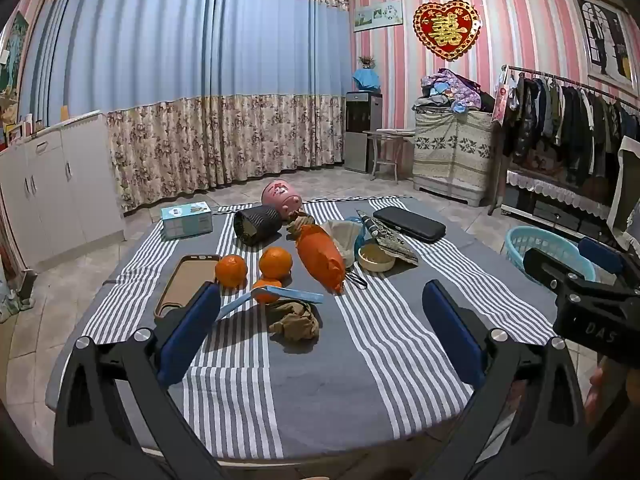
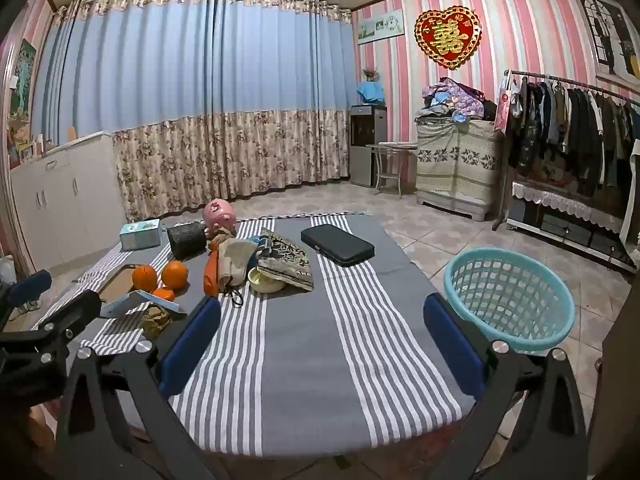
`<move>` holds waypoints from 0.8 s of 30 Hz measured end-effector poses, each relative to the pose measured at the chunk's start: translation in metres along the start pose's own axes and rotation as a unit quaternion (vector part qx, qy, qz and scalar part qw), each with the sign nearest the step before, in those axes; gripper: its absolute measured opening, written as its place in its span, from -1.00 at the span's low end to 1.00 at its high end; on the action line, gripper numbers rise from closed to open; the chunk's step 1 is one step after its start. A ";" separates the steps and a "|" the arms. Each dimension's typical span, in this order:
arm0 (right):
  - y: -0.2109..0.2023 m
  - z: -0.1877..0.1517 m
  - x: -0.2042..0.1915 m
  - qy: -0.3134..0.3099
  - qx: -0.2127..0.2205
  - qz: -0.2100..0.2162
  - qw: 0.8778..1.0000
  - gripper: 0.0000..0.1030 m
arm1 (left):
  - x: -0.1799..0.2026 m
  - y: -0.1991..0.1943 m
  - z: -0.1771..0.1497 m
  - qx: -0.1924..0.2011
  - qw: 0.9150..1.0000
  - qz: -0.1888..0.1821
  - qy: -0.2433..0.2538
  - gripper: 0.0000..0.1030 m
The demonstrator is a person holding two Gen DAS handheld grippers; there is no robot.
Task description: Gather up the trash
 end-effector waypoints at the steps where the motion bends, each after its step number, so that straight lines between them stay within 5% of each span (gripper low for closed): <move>1: 0.000 0.000 0.000 -0.001 -0.002 -0.001 1.000 0.92 | 0.000 0.000 0.000 0.000 1.000 0.000 0.000 0.90; 24: -0.004 0.005 0.000 -0.004 0.003 -0.007 1.000 0.92 | -0.001 -0.004 0.000 -0.002 1.000 -0.002 -0.002 0.90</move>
Point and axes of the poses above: each gripper's, at about its wrist camera, not at the fingertips, and y roughly the way its jaws point, x to its right, z to its top, the point moved 1 cm from there along y, roughly the way its jaws point, and after that the axes turned 10 degrees about z, right-handed, at the moved point
